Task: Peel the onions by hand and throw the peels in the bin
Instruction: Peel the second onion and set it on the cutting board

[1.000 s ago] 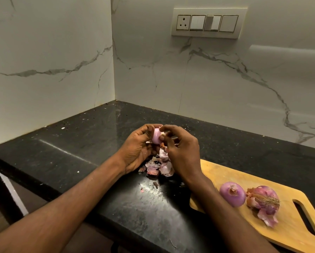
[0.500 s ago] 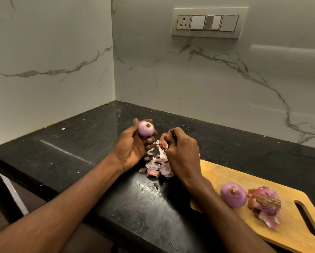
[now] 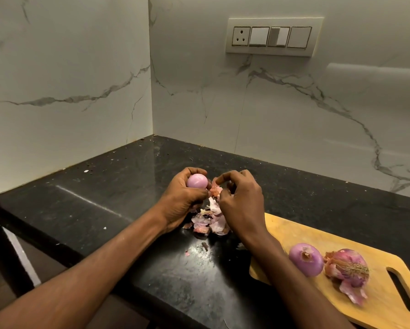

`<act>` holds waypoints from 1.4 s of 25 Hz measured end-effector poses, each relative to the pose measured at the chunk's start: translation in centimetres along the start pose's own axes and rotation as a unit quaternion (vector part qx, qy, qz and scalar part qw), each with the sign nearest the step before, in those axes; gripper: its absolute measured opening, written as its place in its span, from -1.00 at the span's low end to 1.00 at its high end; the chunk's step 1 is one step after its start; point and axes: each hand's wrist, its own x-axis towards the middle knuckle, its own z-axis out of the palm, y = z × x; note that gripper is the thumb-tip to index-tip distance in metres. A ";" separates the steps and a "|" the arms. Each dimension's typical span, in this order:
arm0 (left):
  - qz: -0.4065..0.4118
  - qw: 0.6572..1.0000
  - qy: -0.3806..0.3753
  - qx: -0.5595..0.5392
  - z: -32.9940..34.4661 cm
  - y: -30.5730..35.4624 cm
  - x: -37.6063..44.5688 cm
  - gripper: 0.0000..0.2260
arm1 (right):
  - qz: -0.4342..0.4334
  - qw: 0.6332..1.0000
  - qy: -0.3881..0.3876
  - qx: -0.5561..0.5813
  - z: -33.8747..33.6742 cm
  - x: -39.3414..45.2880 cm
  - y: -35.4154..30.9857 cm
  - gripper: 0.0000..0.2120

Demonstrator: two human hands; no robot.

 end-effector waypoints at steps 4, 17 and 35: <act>0.053 0.994 0.024 0.089 0.7 -0.1 -0.3 -0.61 | 0.007 1.000 0.029 0.004 -0.5 -0.1 0.1 -0.89; 0.200 0.939 0.026 0.278 1.4 0.1 -0.7 -0.59 | 0.031 0.987 -0.051 0.151 -0.3 -0.1 -0.3 -0.75; 0.086 0.964 0.192 0.159 0.5 0.3 0.0 -0.80 | 0.033 0.993 0.040 0.103 -2.1 -1.4 -2.9 -0.71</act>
